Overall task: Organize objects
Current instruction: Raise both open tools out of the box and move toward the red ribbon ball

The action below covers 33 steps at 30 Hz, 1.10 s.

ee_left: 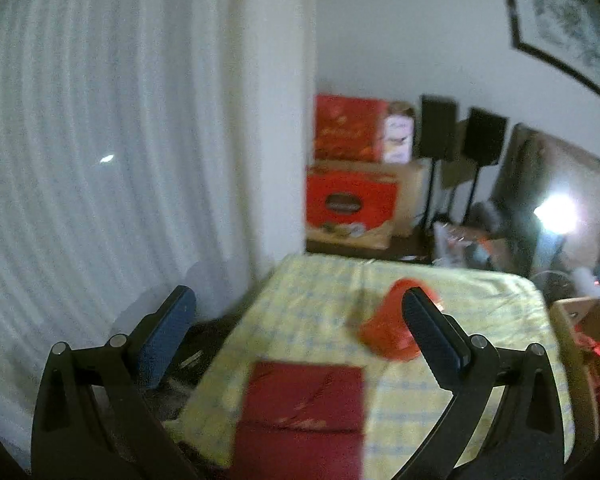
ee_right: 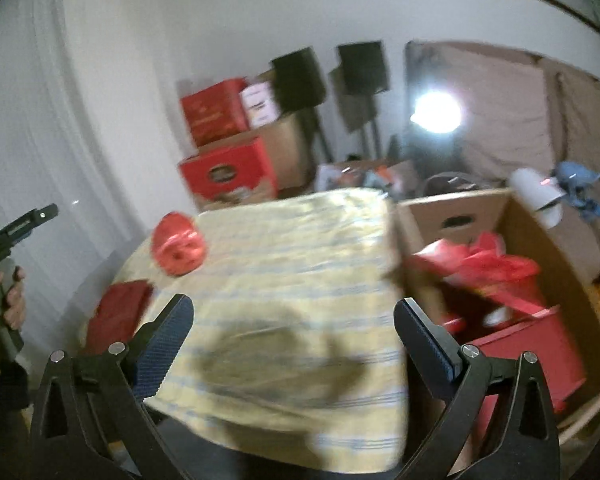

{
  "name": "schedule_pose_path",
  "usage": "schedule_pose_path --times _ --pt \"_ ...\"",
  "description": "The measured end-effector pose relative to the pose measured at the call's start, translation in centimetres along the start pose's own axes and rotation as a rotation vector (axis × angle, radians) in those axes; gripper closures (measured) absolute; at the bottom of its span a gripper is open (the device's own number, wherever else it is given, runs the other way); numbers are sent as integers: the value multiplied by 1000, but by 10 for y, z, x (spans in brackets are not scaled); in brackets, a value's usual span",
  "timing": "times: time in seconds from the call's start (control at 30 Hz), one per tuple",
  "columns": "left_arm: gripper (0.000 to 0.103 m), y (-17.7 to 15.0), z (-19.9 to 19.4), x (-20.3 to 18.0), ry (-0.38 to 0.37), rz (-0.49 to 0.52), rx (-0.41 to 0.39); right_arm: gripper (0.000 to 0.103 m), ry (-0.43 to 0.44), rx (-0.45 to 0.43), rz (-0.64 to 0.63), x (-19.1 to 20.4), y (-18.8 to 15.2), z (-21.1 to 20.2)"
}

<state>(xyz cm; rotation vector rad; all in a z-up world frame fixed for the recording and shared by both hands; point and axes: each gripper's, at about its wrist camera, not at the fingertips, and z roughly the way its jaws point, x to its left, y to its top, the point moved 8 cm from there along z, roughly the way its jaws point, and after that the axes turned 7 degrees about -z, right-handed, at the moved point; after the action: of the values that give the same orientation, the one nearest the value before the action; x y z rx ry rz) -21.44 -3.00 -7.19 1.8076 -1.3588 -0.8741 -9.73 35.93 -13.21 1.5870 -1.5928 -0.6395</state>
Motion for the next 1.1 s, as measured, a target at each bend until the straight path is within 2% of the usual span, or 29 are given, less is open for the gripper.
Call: schedule_pose_path --times 0.1,0.2,0.3,0.33,0.4,0.43,0.47,0.5,0.53,0.63,0.7,0.77,0.8,0.87,0.93,1.0,1.07,1.1 --pt "0 -14 6 23 24 -30 38 2 65 74 24 24 -16 32" --pt "0 -31 15 29 9 -3 88 2 94 150 3 48 -28 60" --pt "0 -46 27 31 14 15 130 2 98 181 -43 65 -32 75" --pt "0 -52 30 30 -9 -10 145 2 88 188 -59 68 -32 79" --pt "0 -60 39 16 -111 -20 185 2 60 197 -89 72 -28 87" --pt "0 -63 41 8 -175 -1 205 2 50 203 -96 72 -25 90" --pt "0 -71 45 -6 -272 40 244 2 42 209 -96 71 -22 93" --pt "0 -76 47 -11 -312 62 264 2 38 207 -88 73 -18 94" --pt "0 -83 52 -18 -332 91 283 2 43 198 -81 74 -14 93" --pt "0 -92 68 -33 -306 165 255 2 54 167 -45 78 -9 93" --pt "0 -91 79 -47 -314 193 245 2 26 179 -16 76 -13 96" --pt "0 -82 96 -67 -394 201 252 2 -31 192 -23 76 -18 94" --pt "0 -77 105 -76 -436 194 277 2 -35 188 -33 78 -20 92" --pt "0 -66 129 -91 -467 164 327 2 -39 181 -61 84 -23 86" --pt "0 -51 149 -106 -469 160 318 2 -55 174 -84 86 -25 82" --pt "2 -37 161 -118 -429 164 265 2 -75 168 -78 83 -25 81" --pt "15 -32 171 -125 -400 152 272 2 -76 166 -62 78 -24 80" --pt "20 -32 175 -135 -420 160 285 2 -83 164 -59 76 -24 79"
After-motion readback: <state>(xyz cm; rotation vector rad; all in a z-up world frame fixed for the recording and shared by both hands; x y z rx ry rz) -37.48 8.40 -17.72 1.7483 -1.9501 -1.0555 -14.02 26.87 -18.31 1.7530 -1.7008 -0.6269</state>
